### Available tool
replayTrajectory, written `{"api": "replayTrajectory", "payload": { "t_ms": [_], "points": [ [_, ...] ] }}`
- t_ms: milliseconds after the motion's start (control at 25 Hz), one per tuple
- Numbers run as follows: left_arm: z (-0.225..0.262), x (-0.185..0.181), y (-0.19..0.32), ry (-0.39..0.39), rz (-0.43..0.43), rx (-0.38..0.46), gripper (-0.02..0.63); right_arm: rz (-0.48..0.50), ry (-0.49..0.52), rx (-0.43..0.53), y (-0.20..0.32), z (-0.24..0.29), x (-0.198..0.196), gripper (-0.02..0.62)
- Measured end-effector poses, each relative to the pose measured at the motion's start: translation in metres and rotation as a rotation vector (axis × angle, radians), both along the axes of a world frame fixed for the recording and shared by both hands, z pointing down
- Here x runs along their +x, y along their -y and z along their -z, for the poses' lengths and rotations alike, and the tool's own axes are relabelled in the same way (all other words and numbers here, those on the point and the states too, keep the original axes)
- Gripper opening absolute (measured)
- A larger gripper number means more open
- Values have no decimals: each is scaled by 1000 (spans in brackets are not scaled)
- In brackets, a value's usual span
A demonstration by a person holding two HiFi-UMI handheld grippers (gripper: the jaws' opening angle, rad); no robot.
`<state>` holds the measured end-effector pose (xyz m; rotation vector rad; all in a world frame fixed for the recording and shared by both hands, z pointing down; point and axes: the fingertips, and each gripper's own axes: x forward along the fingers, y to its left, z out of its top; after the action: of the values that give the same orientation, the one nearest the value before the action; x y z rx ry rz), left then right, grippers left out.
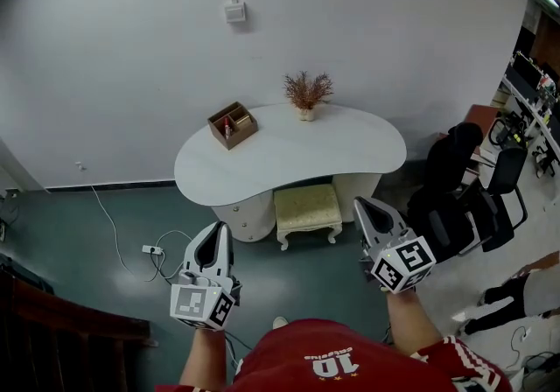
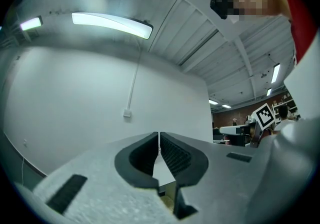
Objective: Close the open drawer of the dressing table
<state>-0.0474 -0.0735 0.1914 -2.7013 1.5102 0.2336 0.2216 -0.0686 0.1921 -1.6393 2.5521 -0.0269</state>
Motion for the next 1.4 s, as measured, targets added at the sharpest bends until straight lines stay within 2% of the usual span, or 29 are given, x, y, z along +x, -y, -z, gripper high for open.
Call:
{"api": "replayTrajectory", "payload": {
  "t_ms": [200,1400],
  "points": [
    [1,4,-5,-30,-2,-4,-14,2,-10,13,-7,4,1,2],
    [2,18,-7,38,-57,21,-14,-32,-52,39,-20,9,2,0]
  ]
}}
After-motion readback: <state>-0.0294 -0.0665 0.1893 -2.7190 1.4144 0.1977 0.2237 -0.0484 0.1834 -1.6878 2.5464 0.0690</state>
